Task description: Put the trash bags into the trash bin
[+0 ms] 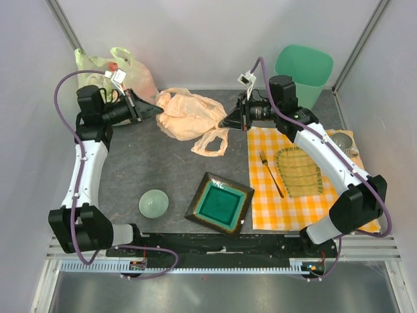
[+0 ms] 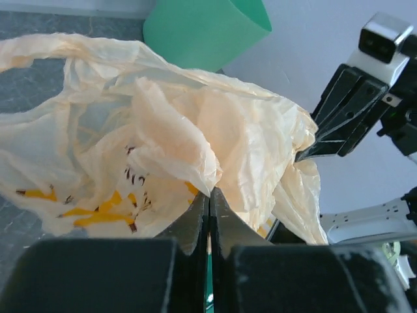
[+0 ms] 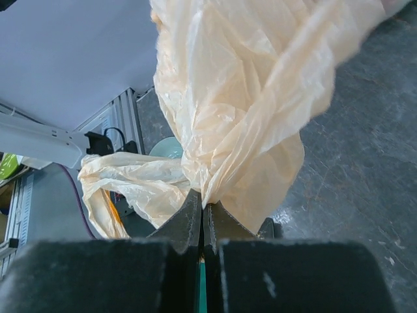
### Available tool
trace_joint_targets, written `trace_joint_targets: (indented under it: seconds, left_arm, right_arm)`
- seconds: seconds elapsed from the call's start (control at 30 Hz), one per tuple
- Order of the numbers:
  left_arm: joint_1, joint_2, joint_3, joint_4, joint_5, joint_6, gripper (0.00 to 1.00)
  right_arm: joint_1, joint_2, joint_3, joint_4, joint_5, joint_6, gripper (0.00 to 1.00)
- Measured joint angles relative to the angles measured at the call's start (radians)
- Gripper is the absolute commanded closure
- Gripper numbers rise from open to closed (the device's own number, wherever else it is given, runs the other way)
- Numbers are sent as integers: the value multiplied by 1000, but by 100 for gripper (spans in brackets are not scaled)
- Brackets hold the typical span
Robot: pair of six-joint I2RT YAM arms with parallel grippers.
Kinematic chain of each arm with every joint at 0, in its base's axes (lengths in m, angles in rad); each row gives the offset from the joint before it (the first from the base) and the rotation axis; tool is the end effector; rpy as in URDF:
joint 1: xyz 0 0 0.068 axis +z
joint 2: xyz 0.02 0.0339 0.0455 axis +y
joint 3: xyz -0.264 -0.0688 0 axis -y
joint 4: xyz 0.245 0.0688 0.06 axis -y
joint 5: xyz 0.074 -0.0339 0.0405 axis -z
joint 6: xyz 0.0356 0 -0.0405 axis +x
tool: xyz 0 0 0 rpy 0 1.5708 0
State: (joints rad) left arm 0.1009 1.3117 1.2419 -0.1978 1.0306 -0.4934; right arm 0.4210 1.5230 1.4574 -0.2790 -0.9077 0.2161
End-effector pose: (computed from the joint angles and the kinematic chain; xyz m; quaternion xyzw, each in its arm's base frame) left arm 0.2916 -0.0012 0.3870 0.0832 0.7491 -0.4872 0.4412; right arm 0.3044 0.1670 0.3886 -0.3261 0.7054 0.5025 0.3788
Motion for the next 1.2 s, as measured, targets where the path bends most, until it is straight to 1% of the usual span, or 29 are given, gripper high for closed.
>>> trace_joint_targets:
  seconds: [0.07, 0.2, 0.23, 0.27, 0.3, 0.33, 0.4, 0.43, 0.57, 0.73, 0.8, 0.87, 0.97, 1.07, 1.2]
  left_arm:
    - [46, 4, 0, 45, 23, -42, 98]
    - [185, 8, 14, 145, 57, -155, 98]
    - [196, 10, 20, 181, 76, -197, 98]
    - [193, 10, 21, 197, 78, -214, 98]
    - [179, 10, 21, 224, 79, -235, 98]
    - [139, 10, 23, 286, 79, -280, 98]
    - [119, 10, 24, 300, 76, -287, 98]
    - [100, 10, 26, 304, 72, -287, 98]
    - [30, 8, 56, 262, 38, -249, 98]
    - [-58, -4, 79, 200, -13, -180, 98]
    - [-93, -5, 80, 186, -27, -168, 98]
    - [-126, -5, 81, 173, -35, -162, 98]
    - [-167, -4, 81, 166, -36, -159, 98]
    - [-188, -4, 81, 167, -35, -161, 98]
    - [-201, -4, 81, 169, -34, -170, 98]
  right_arm:
    - [-23, -3, -6, -4, 2, -1, 100]
    - [-103, -5, -25, -29, 19, -22, 100]
    - [-116, -5, -32, -31, 19, -25, 98]
    - [-118, -3, -37, -32, 19, -27, 91]
    - [-118, -2, -40, -35, 21, -29, 78]
    - [-116, 8, -41, -46, 24, -30, 40]
    - [-117, 19, -32, -68, 32, -39, 16]
    - [-118, 32, -15, -90, 47, -58, 2]
    - [-118, 65, 86, -166, 142, -142, 2]
    - [-90, 33, 199, -171, 230, -218, 2]
    - [-34, 26, 238, -161, 258, -246, 2]
    - [68, 26, 267, -136, 290, -278, 2]
    - [183, 47, 290, -109, 313, -317, 2]
    - [239, 91, 308, -79, 342, -356, 2]
    - [260, 138, 297, -48, 396, -391, 2]
